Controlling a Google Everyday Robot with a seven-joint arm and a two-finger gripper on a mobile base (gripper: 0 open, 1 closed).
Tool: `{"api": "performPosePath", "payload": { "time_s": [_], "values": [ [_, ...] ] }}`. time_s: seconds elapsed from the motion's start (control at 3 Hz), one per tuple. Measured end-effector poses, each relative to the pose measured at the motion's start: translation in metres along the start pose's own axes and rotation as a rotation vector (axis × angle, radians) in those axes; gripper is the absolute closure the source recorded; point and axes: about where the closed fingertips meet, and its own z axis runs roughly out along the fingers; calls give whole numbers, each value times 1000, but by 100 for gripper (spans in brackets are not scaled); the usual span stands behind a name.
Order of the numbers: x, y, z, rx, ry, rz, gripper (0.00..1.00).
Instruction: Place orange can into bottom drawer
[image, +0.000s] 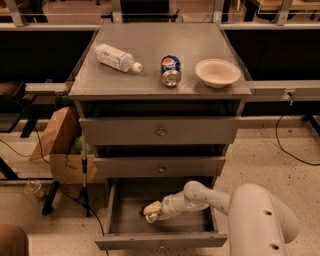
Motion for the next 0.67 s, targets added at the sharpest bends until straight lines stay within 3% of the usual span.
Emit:
{"api": "performPosePath", "payload": {
  "time_s": [0.33, 0.67],
  "values": [
    [0, 0, 0, 0, 0, 0, 0],
    [0, 0, 0, 0, 0, 0, 0]
  ]
}}
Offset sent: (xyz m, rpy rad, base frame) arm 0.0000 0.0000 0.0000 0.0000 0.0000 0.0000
